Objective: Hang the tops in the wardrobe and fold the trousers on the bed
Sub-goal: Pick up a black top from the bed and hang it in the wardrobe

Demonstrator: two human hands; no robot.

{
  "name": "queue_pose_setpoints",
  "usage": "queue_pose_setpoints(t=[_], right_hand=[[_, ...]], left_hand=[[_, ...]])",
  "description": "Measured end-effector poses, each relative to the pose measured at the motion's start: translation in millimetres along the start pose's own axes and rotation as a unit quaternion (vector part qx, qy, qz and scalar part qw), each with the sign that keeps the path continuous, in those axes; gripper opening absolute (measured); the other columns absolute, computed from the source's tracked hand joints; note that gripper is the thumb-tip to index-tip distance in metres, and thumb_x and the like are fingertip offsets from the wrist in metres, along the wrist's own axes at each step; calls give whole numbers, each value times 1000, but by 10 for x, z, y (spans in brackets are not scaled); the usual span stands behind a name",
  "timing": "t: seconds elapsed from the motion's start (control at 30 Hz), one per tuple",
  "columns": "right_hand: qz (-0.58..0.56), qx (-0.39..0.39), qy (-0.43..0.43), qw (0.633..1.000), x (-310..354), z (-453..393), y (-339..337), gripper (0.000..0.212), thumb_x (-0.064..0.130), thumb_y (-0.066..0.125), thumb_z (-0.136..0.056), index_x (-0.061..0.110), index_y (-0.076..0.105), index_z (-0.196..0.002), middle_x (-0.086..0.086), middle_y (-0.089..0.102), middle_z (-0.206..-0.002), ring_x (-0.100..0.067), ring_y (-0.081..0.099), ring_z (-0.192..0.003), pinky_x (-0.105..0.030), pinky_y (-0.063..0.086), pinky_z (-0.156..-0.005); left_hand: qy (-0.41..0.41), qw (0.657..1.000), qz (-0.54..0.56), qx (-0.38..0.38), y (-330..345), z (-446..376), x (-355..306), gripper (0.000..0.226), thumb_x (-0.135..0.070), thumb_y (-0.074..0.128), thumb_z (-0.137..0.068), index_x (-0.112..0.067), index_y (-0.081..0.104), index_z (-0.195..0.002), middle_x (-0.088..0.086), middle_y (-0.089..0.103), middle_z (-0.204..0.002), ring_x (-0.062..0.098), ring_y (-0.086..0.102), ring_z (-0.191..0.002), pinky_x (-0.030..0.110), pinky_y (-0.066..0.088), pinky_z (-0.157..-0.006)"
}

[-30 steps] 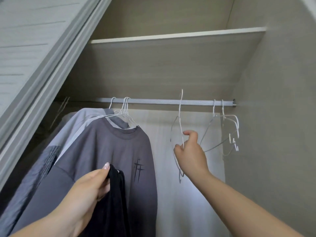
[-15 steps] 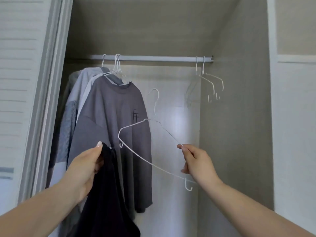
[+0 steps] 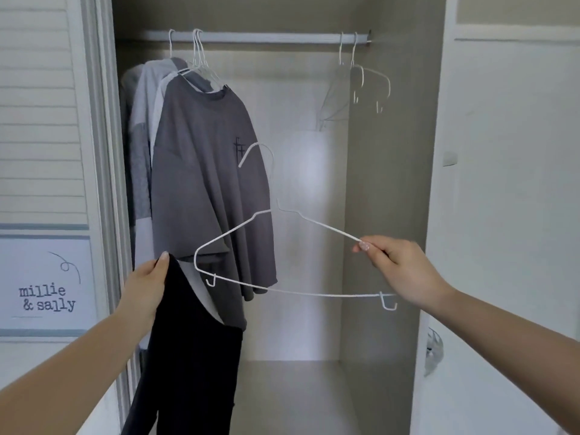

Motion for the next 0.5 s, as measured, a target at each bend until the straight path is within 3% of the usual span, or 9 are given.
queue_pose_setpoints(t=[0.1, 0.2, 0.27, 0.5], right_hand=[[-13, 9, -6, 1000, 34, 136, -29, 28, 29, 48, -97, 49, 62, -82, -17, 45, -57, -16, 35, -50, -24, 30, -52], [-19, 21, -11, 1000, 19, 223, -21, 29, 27, 48, -97, 48, 63, -84, 1, 43, -52, -12, 34, -48, -21, 30, -50], [-18, 41, -12, 999, 15, 233, 16, 28, 26, 49, -98, 47, 63, -85, 7, 42, -51, -11, 34, -48, -19, 31, -50], [-25, 65, -21, 997, 63, 197, 82, 24, 26, 50, -97, 40, 64, -86, 4, 36, -52, -9, 30, -48, -19, 28, -49]], left_hand=[[28, 998, -50, 5, -6, 96, -43, 33, -47, 53, -93, -20, 68, -81, 3, 67, -80, 21, 64, -76, 32, 50, -71], [66, 993, -98, 11, -18, 174, -154, 31, -45, 52, -94, -22, 68, -82, 3, 68, -82, 19, 64, -78, 27, 46, -66], [89, 987, -130, 26, 18, 251, -212, 30, -44, 51, -95, -23, 69, -84, 3, 69, -84, 19, 64, -81, 25, 44, -65], [166, 956, -201, 137, 510, 601, -485, 25, -37, 52, -96, -24, 69, -84, 1, 68, -80, 17, 64, -79, 26, 44, -70]])
Point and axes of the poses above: each hand's wrist, its own z-axis away from the middle knuckle, its own y-axis out of the palm, x = y × z, the point moved 10 cm from there along -z, towards the middle knuckle
